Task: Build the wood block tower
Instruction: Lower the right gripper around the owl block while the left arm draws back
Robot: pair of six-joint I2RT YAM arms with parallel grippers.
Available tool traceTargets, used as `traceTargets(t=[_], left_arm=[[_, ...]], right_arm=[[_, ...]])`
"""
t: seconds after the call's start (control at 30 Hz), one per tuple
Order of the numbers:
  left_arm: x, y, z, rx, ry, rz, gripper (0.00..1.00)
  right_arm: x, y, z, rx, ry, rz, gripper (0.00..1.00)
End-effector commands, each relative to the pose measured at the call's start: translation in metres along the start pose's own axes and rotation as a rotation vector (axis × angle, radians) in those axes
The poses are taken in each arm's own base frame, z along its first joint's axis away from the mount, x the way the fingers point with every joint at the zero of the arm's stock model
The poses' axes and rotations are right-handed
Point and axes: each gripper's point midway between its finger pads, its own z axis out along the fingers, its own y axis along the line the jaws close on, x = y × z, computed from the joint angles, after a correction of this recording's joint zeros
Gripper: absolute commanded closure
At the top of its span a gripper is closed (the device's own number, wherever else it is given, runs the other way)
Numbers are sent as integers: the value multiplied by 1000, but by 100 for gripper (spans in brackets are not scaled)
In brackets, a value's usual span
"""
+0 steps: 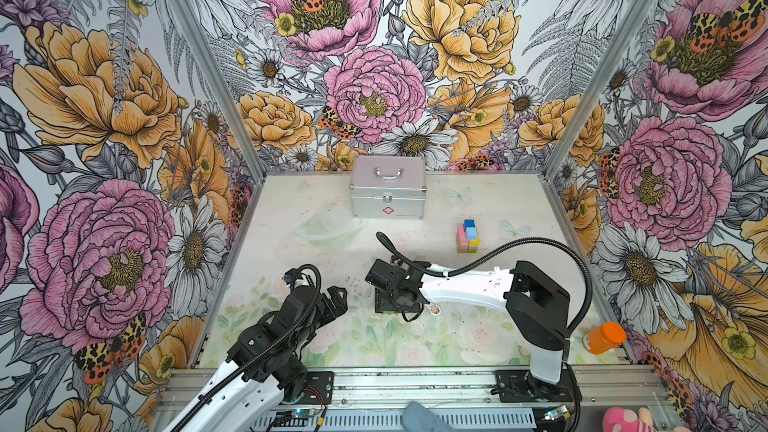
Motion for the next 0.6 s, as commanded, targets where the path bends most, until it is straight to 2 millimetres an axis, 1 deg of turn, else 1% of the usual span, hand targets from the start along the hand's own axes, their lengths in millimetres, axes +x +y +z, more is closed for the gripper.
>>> traceTargets(t=[0.0, 0.23, 0.37, 0.57], left_arm=[[0, 1, 1, 4, -10, -11, 1], [-1, 1, 0, 13, -15, -14, 1], [-1, 1, 0, 11, -17, -15, 1], [-3, 1, -1, 10, -21, -21, 1]], right_arm=[[-4, 5, 4, 21, -18, -5, 25], [-3, 4, 12, 32, 0, -9, 35], [-4, -2, 13, 45, 4, -3, 44], [-1, -9, 18, 66, 15, -4, 45]])
